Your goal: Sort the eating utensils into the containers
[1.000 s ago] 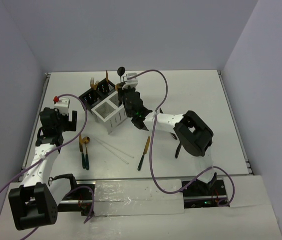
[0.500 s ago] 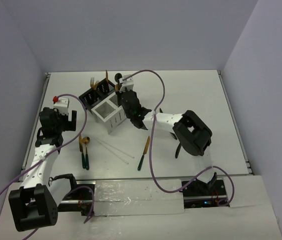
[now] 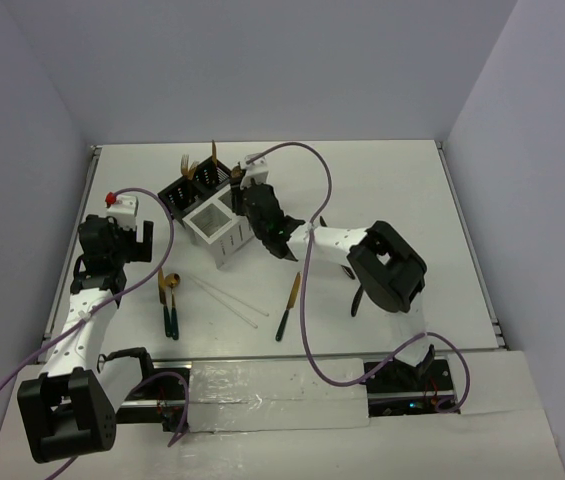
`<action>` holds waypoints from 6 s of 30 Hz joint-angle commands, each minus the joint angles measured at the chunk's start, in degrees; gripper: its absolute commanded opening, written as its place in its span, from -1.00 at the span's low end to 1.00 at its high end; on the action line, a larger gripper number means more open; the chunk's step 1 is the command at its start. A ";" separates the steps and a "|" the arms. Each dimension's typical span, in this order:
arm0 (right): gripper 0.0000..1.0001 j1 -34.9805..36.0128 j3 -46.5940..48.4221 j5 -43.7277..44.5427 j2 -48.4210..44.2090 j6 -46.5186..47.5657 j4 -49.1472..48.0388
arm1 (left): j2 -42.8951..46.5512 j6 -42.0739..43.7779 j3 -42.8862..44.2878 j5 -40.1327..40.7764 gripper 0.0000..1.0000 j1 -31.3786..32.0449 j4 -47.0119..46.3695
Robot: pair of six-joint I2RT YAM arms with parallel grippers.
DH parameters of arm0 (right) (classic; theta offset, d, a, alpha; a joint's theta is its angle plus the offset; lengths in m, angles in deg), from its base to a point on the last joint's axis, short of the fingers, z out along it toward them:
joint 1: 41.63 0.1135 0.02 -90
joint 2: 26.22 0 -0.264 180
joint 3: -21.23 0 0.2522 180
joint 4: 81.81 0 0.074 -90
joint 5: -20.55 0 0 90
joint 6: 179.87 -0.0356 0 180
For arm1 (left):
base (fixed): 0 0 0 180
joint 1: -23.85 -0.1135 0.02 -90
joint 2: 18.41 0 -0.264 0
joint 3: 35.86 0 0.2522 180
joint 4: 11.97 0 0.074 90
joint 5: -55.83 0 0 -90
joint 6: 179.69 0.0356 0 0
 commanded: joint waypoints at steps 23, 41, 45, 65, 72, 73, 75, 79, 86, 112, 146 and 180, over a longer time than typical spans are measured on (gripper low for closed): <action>0.93 -9.97 -15.42 -15.59 -32.90 -17.92 55.76 | 0.79 0.17 0.44 -2.34 0.98 -0.40 -0.50; 0.11 -13.76 -20.34 -20.32 -36.07 -20.99 57.00 | 1.94 0.09 -0.17 -3.22 0.99 -0.49 -0.41; 0.15 -8.66 -19.21 -14.89 -35.20 -23.28 59.80 | 1.67 0.17 -0.35 -3.31 0.99 -0.58 -0.76; 0.17 -3.73 -20.61 -9.61 -35.54 -22.84 57.44 | -8.78 15.73 12.66 -10.87 0.69 13.92 42.31; 0.17 -3.73 -22.72 -8.47 -37.22 -23.02 57.17 | -15.46 13.18 11.17 -7.27 0.65 15.94 38.00; 0.17 -3.73 -22.81 -8.29 -37.22 -23.02 57.35 | -16.08 12.75 11.08 -7.35 0.59 16.03 37.65; 0.17 -3.82 -22.54 -8.11 -36.87 -22.93 57.52 | -18.09 11.78 11.17 -6.48 0.51 16.73 36.07; 0.17 -3.73 -21.84 -7.76 -36.43 -22.76 57.79 | -21.44 11.07 10.99 -6.03 0.27 17.79 34.84; 0.17 -3.82 -21.67 -6.88 -35.99 -22.40 58.05 | -23.55 10.98 10.55 -6.74 0.08 18.32 33.43; 0.17 -3.73 -21.49 -4.51 -38.00 -20.91 59.55 | -28.21 6.24 10.64 -3.22 -0.71 17.09 23.68; 0.15 -2.50 -20.09 -5.04 -44.42 -16.52 57.09 | 5.00 2.63 21.35 -10.95 -0.99 5.49 33.77; 0.21 9.89 0.64 -43.44 -24.85 -12.11 2.69 | 4.66 -22.50 42.81 -51.83 -0.99 5.49 20.33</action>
